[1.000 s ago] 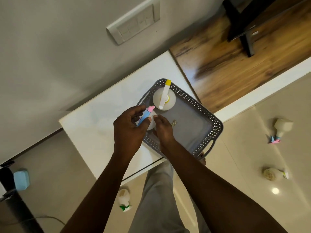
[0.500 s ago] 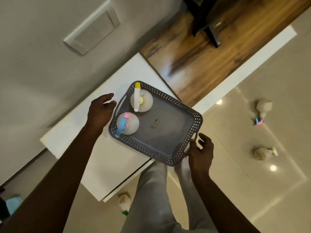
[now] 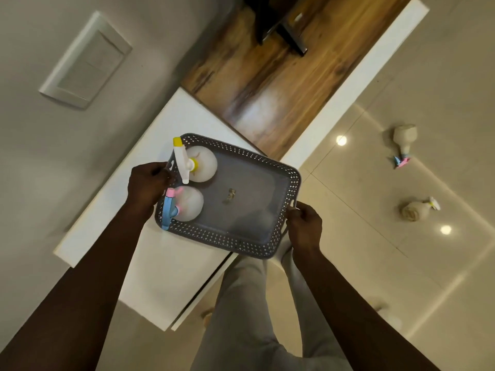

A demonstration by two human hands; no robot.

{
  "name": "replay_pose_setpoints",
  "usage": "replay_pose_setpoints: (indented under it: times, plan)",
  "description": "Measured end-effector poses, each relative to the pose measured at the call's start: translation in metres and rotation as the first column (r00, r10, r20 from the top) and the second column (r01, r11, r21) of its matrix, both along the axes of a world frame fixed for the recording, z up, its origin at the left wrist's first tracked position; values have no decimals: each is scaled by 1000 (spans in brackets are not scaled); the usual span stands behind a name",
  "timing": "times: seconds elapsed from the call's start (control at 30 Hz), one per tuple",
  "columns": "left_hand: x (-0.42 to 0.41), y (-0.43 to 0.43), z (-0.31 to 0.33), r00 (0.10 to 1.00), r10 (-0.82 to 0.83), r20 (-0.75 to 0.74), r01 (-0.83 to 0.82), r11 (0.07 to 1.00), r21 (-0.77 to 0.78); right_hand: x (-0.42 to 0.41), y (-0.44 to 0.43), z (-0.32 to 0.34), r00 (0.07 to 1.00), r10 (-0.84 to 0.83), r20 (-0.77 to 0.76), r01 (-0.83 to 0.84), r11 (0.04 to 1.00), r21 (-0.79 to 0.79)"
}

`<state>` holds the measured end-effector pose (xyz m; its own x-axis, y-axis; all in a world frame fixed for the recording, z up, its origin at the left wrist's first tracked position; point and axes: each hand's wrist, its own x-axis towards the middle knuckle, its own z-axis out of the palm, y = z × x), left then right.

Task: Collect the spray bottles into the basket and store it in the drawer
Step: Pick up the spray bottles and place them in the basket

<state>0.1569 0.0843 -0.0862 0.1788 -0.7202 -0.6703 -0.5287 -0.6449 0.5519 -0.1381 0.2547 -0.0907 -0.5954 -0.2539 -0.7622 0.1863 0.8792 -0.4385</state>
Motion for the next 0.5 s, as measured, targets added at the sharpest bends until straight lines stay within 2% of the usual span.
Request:
replay_pose_setpoints:
  times: [0.17, 0.3, 0.4, 0.5]
  plan:
    - [-16, 12, 5, 998, -61, 32, 61, 998, 4, -11, 16, 4, 993, -118, 0, 118, 993, -30]
    - [-42, 24, 10, 991, -110, 71, 110, 994, 3, -30, 34, 12, 991, -130, -31, 128, 991, -38]
    - [-73, 37, 17, 988, -153, 32, 153, 988, 4, -55, 54, 18, 976, -217, -29, 215, 974, -69]
    - [-108, 49, 23, 977, -211, -3, 211, 977, -13, -83, 76, 22, 971, -231, -67, 225, 970, -95]
